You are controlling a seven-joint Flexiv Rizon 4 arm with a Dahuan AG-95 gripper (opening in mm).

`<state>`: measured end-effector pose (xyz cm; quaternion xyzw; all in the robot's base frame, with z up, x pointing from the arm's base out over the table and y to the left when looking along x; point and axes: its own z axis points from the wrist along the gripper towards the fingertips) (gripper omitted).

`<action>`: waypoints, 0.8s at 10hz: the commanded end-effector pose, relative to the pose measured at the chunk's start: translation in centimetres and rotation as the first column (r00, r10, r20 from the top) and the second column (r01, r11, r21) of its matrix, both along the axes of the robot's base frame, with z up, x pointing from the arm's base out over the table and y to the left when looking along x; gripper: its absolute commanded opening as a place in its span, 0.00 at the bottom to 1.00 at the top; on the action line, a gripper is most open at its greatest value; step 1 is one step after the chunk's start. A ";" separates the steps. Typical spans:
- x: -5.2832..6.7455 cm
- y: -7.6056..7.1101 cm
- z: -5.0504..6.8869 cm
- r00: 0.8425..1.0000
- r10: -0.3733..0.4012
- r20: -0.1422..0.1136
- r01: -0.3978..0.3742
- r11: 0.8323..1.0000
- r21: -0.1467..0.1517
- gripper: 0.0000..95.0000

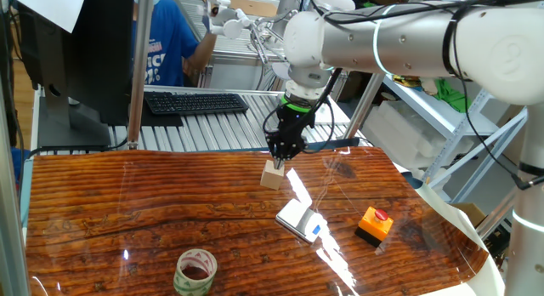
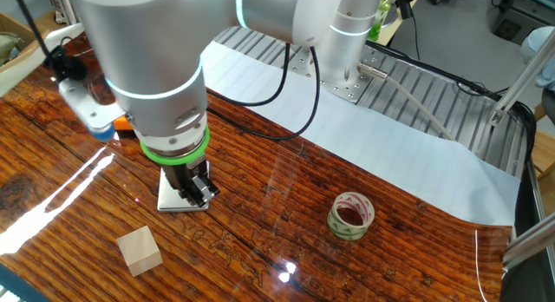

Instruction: Place the block on the scale

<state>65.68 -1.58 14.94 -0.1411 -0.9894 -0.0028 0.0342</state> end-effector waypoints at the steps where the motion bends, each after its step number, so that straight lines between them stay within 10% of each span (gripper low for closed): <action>1: -0.1 0.0 0.1 1.000 0.014 -0.018 -0.013 1.000 0.011 0.00; 8: -0.1 0.0 0.1 0.998 0.051 0.041 -0.052 0.999 0.008 0.00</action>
